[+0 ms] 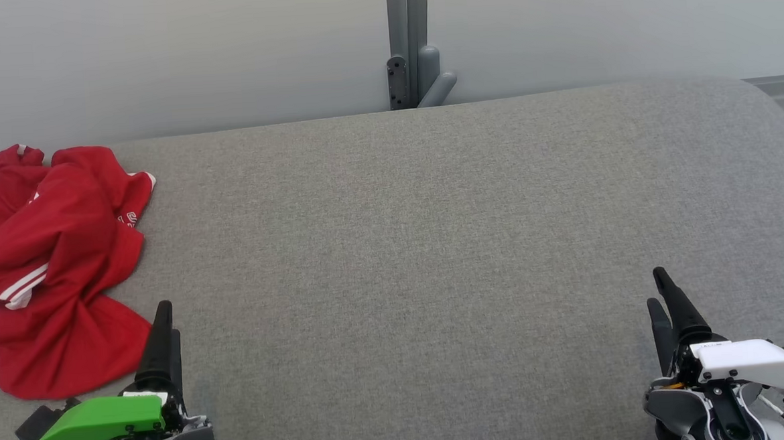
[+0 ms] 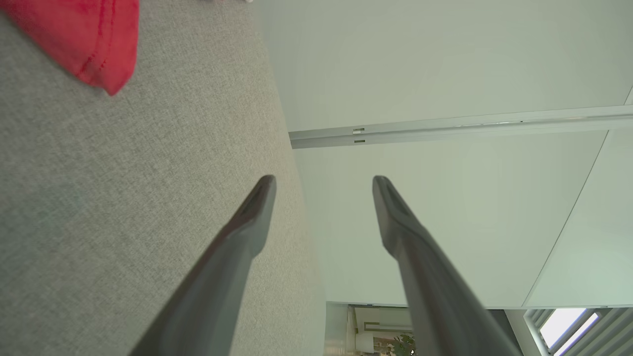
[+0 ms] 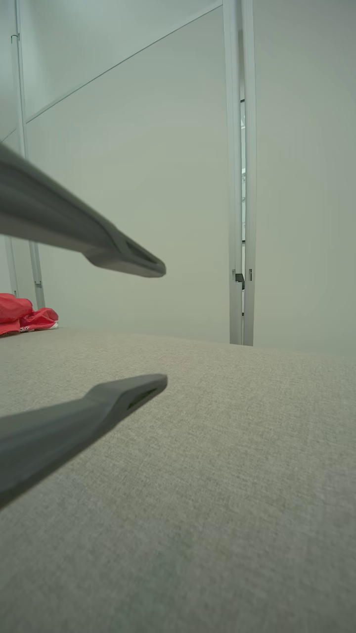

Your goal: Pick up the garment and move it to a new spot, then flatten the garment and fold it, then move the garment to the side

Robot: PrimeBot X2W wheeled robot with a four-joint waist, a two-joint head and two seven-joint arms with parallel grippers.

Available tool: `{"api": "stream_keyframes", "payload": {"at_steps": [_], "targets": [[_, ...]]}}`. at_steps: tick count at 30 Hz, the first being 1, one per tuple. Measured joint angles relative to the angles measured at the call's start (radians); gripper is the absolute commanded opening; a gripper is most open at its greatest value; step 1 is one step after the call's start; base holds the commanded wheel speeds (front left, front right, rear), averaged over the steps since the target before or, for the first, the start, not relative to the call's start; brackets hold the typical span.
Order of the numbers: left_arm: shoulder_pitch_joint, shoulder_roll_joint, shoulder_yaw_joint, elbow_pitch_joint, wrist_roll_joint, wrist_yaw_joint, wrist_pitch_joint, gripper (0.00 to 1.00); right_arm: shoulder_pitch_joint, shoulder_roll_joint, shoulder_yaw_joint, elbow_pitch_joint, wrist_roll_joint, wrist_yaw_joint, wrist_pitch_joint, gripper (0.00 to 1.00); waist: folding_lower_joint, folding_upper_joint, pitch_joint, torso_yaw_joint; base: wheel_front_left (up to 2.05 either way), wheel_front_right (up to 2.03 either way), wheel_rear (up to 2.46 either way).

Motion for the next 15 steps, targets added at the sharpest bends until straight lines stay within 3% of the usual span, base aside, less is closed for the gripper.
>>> {"api": "stream_keyframes", "payload": {"at_steps": [15], "targets": [[0.021, 0.001, -0.047, -0.102, 0.269, 0.053, -0.070, 1.00, 0.021, -0.002, 0.010, -0.102, -0.299, 0.000, -0.053, 1.00, 0.0000, 0.0000, -0.003, 0.001, 0.00, 0.00, 0.00]]}}
